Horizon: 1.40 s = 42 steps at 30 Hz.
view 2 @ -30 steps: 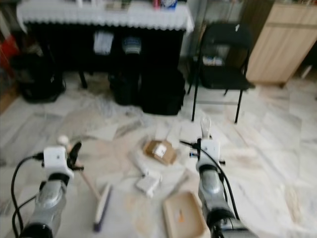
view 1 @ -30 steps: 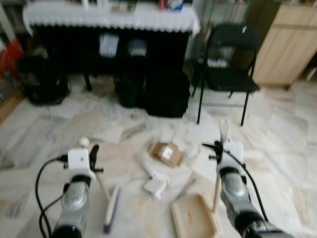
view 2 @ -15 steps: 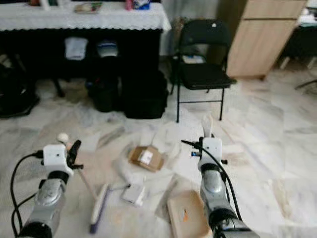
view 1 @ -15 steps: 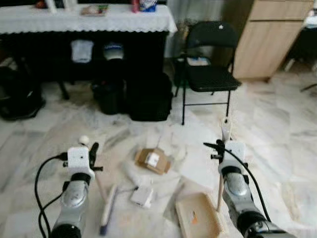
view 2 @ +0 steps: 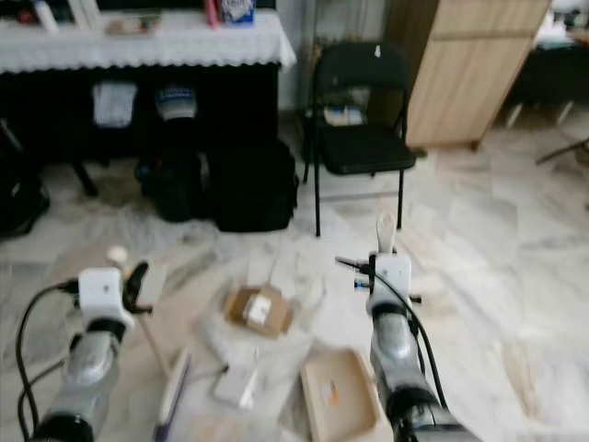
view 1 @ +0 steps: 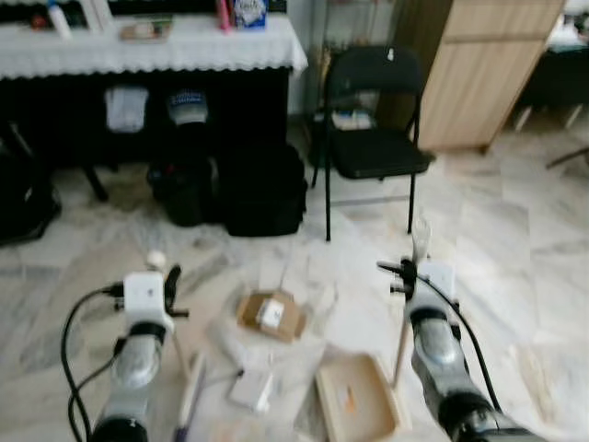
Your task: Sweep floor
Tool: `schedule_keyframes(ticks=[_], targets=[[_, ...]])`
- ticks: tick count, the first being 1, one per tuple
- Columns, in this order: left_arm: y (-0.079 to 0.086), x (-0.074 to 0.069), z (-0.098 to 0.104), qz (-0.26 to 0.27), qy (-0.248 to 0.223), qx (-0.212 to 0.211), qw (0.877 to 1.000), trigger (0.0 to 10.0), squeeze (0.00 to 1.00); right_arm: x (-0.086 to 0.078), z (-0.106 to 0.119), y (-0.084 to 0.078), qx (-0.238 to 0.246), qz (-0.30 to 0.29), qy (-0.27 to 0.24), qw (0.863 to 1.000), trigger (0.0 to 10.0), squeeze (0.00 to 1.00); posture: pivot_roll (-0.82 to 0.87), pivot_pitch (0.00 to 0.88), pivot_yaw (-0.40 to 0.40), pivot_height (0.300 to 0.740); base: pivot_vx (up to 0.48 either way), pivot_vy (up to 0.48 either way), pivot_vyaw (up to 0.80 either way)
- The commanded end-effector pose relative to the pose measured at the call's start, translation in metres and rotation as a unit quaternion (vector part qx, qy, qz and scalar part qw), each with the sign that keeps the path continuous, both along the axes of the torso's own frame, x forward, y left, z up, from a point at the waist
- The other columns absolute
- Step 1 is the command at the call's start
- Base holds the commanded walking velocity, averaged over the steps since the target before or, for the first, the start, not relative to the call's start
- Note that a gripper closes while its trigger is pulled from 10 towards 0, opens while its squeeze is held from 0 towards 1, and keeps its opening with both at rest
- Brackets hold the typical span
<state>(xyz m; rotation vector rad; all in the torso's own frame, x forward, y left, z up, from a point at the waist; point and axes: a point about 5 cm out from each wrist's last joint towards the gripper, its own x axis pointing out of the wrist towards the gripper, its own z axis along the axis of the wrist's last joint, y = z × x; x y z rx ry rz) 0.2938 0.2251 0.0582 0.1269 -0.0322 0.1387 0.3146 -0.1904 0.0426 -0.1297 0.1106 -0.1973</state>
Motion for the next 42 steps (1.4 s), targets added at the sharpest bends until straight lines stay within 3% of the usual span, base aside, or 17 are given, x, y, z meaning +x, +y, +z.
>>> schedule_keyframes(ticks=[1,24,34,36,42], targets=[[-0.010,0.004,0.004,-0.014,-0.013,-0.008,1.000,10.0,0.00,0.001,0.004,-0.005,-0.001,-0.008,-0.013,1.000,10.0,0.00,0.04,0.000,-0.002,0.740,0.315,0.000,0.00],[-0.006,0.000,0.002,-0.012,-0.007,0.001,1.000,10.0,0.00,-0.004,-0.003,-0.006,0.016,-0.016,0.004,1.000,10.0,0.00,0.03,0.000,0.021,0.740,0.014,0.000,0.00],[-0.002,-0.007,-0.004,-0.016,0.008,0.006,1.000,10.0,0.00,-0.017,-0.024,-0.005,0.021,-0.018,0.060,0.998,10.0,0.00,0.05,0.000,0.026,0.740,0.000,0.000,0.00],[0.001,-0.010,-0.006,-0.014,0.013,0.009,1.000,10.0,0.00,-0.023,-0.034,-0.005,0.008,-0.024,0.095,0.995,10.0,0.00,0.05,0.000,0.025,0.740,0.000,0.000,0.00],[0.004,-0.012,-0.007,-0.010,0.016,0.010,1.000,10.0,0.00,-0.024,-0.036,-0.003,0.005,-0.023,0.108,0.994,10.0,0.00,0.05,0.000,0.020,0.740,0.000,0.000,0.00]])
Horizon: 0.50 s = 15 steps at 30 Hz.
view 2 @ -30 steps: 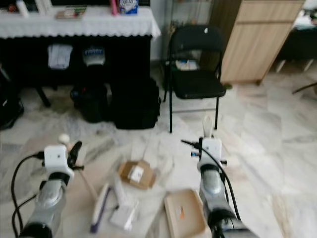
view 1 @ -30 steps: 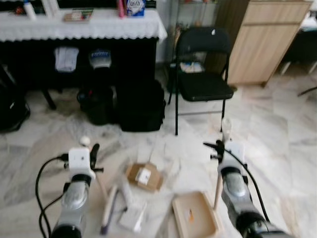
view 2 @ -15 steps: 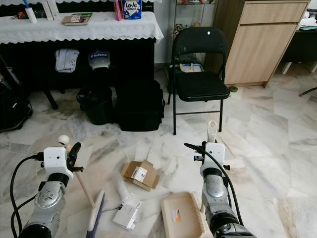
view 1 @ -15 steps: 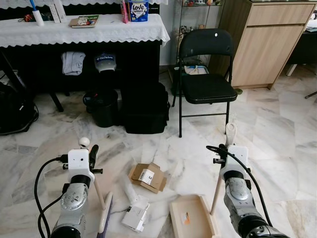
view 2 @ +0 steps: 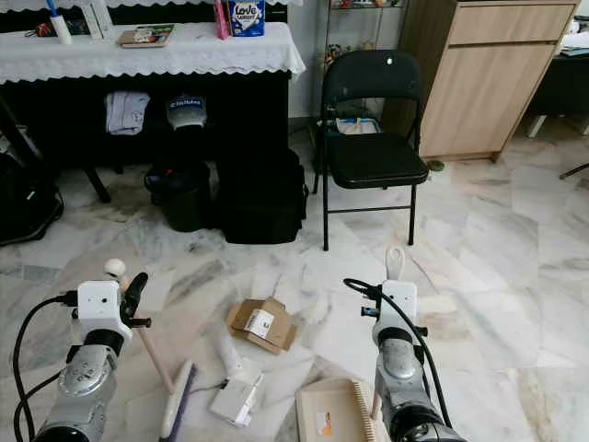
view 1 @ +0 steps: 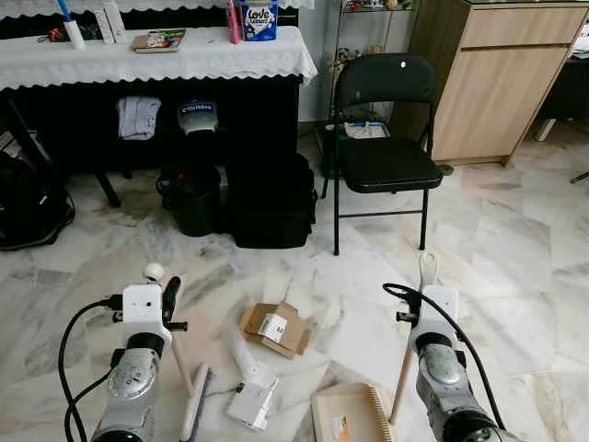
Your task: Sweep floor
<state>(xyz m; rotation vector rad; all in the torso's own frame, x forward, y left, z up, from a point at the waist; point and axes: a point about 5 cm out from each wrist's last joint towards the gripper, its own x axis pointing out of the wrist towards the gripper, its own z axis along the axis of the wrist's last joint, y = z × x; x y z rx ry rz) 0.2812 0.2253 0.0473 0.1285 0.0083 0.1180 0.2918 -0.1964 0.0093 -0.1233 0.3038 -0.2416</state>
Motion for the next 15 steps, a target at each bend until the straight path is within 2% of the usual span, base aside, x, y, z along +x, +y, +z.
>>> schedule_keyframes(ticks=[1,7,10,14,15], targets=[[0.0047,-0.0001,0.0040,-0.001,-0.004,0.010,1.000,10.0,0.00,-0.0007,-0.0031,0.0031,-0.005,0.006,0.016,1.000,10.0,0.00,0.06,0.000,0.017,0.740,0.000,0.000,0.00],[0.0073,-0.0007,0.0048,0.005,-0.003,0.011,1.000,10.0,0.00,0.0030,-0.0003,0.0027,-0.008,0.007,0.017,1.000,10.0,0.00,0.06,0.000,0.012,0.740,0.000,0.000,0.00],[0.0071,-0.0001,0.0049,0.005,-0.003,0.011,1.000,10.0,0.00,0.0031,-0.0036,0.0025,-0.008,0.006,0.044,0.999,10.0,0.00,0.06,0.000,0.013,0.740,0.000,0.000,0.00],[0.0081,0.0012,0.0055,0.004,-0.002,0.011,1.000,10.0,0.00,0.0032,-0.0067,0.0027,0.020,-0.007,0.066,0.998,10.0,0.00,0.05,0.000,0.012,0.740,0.000,0.000,0.00],[0.0089,0.0021,0.0058,0.003,0.000,0.011,1.000,10.0,0.00,0.0015,-0.0094,-0.0017,0.021,-0.016,0.085,0.996,10.0,0.00,0.05,0.000,0.010,0.740,0.000,0.000,0.00]])
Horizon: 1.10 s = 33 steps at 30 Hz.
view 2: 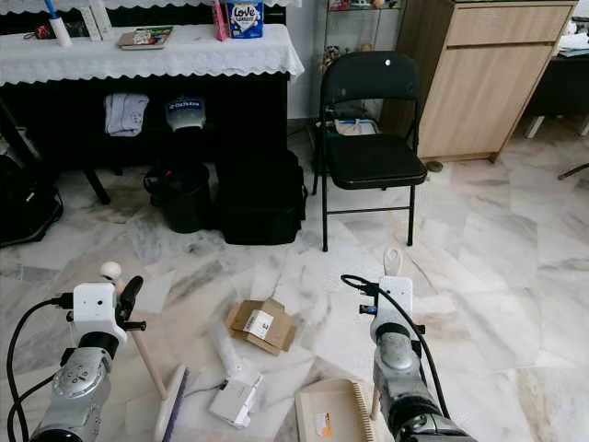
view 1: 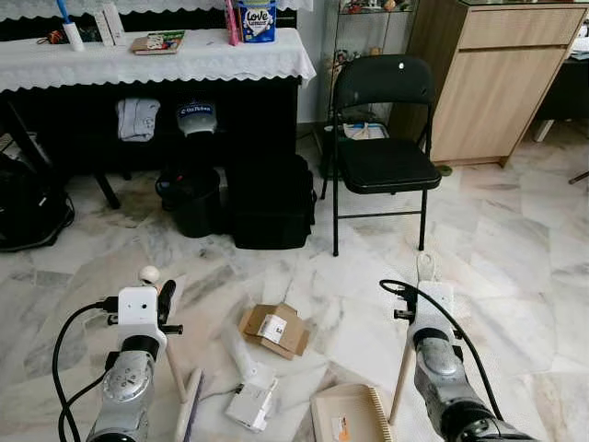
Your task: Sweep floor
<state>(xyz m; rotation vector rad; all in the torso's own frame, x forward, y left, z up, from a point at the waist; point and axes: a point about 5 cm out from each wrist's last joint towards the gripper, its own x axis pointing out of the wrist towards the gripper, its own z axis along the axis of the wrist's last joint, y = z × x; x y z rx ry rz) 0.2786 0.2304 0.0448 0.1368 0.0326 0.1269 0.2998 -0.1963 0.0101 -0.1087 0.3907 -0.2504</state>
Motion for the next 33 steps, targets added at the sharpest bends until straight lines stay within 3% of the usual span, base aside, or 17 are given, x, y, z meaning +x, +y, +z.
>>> schedule_keyframes(ticks=[1,6,10,15,18,19,22,33], targets=[[0.004,0.005,0.008,-0.004,-0.010,0.007,1.000,10.0,0.00,-0.007,-0.011,-0.005,0.018,-0.018,0.049,0.998,10.0,0.00,0.05,0.000,0.010,0.740,0.000,0.000,0.00],[0.006,0.006,0.008,-0.005,-0.006,0.007,1.000,10.0,0.00,-0.010,-0.017,-0.007,0.012,-0.002,0.090,0.996,10.0,0.00,0.04,0.000,0.010,0.740,0.000,0.000,0.00],[0.007,0.007,0.009,-0.005,-0.005,0.007,1.000,10.0,0.00,-0.018,-0.027,-0.005,0.069,-0.020,0.132,0.989,10.0,0.00,0.04,0.000,0.007,0.740,0.000,0.000,0.00],[0.007,0.008,0.009,-0.008,-0.005,0.005,1.000,10.0,0.00,-0.018,-0.028,-0.003,0.074,-0.014,0.147,0.986,10.0,0.00,0.04,0.000,0.007,0.740,0.000,0.000,0.00],[0.007,0.008,0.009,-0.008,-0.005,0.005,1.000,10.0,0.00,-0.010,-0.019,-0.003,0.080,-0.021,0.104,0.991,10.0,0.00,0.04,0.000,0.007,0.740,0.000,0.000,0.00],[0.006,0.008,0.009,-0.008,-0.006,0.004,1.000,10.0,0.00,-0.002,-0.008,-0.005,0.070,-0.021,0.059,0.996,10.0,0.00,0.04,0.000,0.005,0.740,0.000,0.000,0.00],[0.005,0.008,0.010,-0.008,-0.009,0.003,1.000,10.0,0.00,0.005,0.003,-0.008,0.030,-0.015,0.020,0.999,10.0,0.00,0.04,0.000,0.004,0.740,0.000,0.000,0.00],[0.007,0.008,0.011,-0.002,-0.016,-0.001,1.000,10.0,0.00,0.021,0.037,-0.009,0.004,-0.009,-0.112,0.994,10.0,0.00,0.05,0.000,0.000,0.740,0.000,0.000,0.00]])
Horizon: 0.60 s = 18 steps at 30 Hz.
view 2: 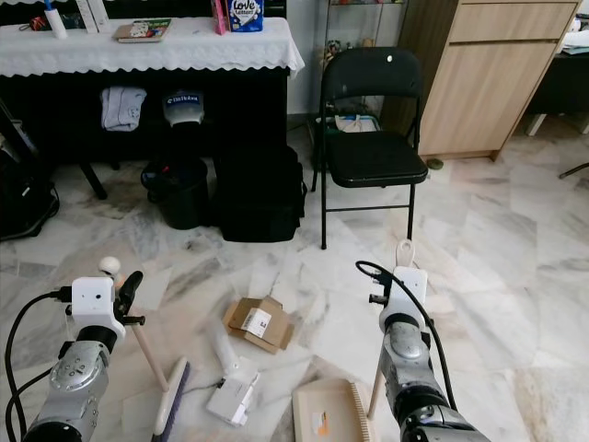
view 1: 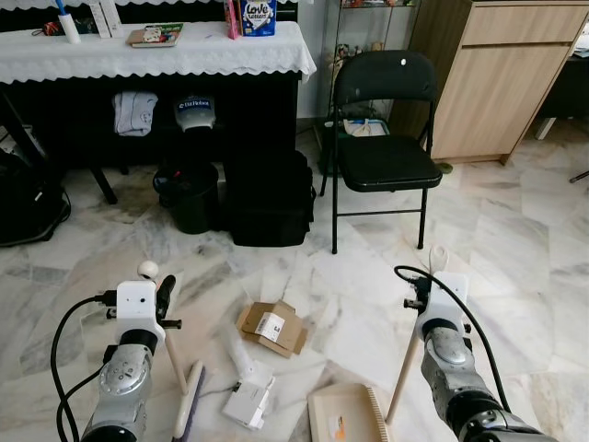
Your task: Sweep floor
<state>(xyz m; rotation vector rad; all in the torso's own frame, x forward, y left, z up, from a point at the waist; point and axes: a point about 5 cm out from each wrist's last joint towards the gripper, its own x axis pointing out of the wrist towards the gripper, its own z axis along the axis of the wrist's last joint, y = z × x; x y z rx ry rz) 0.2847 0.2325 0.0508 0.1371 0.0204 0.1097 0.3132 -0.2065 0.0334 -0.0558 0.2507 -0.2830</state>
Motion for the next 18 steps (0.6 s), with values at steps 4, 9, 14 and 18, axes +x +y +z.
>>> schedule_keyframes(ticks=[4,9,14,18], targets=[[0.004,0.002,0.005,0.006,-0.012,-0.001,1.000,10.0,0.00,0.010,0.017,0.007,-0.001,0.025,-0.053,0.998,10.0,0.00,0.05,0.000,-0.001,0.740,0.000,0.000,0.00],[0.004,0.002,0.005,0.004,-0.012,-0.002,1.000,10.0,0.00,0.005,0.007,0.008,-0.003,0.022,-0.029,0.999,10.0,0.00,0.05,0.000,-0.003,0.740,0.000,0.000,0.00],[0.004,0.002,0.005,0.003,-0.010,-0.002,1.000,10.0,0.00,0.001,0.001,0.006,-0.001,0.014,-0.009,1.000,10.0,0.00,0.05,0.000,0.000,0.740,0.000,0.000,0.00],[0.004,0.002,0.004,0.002,-0.009,-0.002,1.000,10.0,0.00,-0.002,-0.004,0.004,0.002,0.006,0.007,1.000,10.0,0.00,0.05,0.000,0.001,0.740,0.000,0.000,0.00]])
